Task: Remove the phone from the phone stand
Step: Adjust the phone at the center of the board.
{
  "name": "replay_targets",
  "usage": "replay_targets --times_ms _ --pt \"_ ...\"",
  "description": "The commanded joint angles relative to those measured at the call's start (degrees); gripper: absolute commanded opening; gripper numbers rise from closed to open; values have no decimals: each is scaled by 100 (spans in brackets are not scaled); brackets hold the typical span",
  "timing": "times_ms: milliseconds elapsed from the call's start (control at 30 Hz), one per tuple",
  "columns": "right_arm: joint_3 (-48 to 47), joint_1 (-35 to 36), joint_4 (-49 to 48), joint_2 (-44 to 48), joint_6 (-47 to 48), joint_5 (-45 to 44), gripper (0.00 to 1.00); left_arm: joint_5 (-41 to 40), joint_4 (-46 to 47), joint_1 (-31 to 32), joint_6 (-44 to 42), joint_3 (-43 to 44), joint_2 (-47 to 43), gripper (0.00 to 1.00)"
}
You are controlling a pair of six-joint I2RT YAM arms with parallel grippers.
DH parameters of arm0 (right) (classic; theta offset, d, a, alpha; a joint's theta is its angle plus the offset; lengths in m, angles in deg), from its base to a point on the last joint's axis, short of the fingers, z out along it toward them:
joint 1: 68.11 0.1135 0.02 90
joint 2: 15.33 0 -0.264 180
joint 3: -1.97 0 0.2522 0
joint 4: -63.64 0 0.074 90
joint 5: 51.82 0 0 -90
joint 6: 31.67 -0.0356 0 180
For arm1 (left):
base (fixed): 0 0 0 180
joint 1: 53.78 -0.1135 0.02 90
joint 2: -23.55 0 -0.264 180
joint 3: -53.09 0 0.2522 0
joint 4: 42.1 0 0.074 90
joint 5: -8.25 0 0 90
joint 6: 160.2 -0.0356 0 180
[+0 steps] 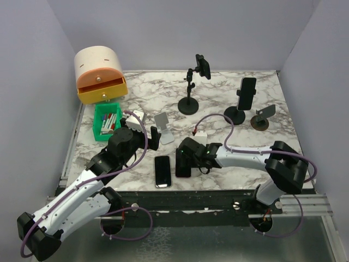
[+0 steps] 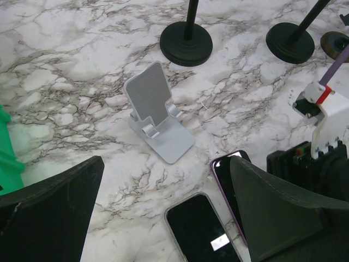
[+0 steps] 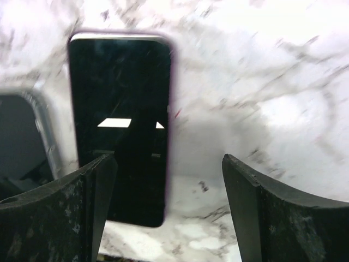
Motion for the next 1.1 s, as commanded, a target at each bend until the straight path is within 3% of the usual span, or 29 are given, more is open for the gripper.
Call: replay_targets --times_ms 0,267,467,733,1067 --pt "-254 -633 266 3 669 31 84 56 -19 31 34 17 1 99" --pt "-551 -1283 -407 -234 1236 554 79 12 -39 31 24 29 74 99" --pt "-874 -1603 -674 -752 1487 842 66 1 -52 31 15 30 93 99" --pt "-1130 -1635 -662 -1129 1692 815 44 1 -57 30 9 35 135 99" --pt "-557 -1450 -1006 -1031 1591 1228 32 44 -57 31 14 43 187 99"
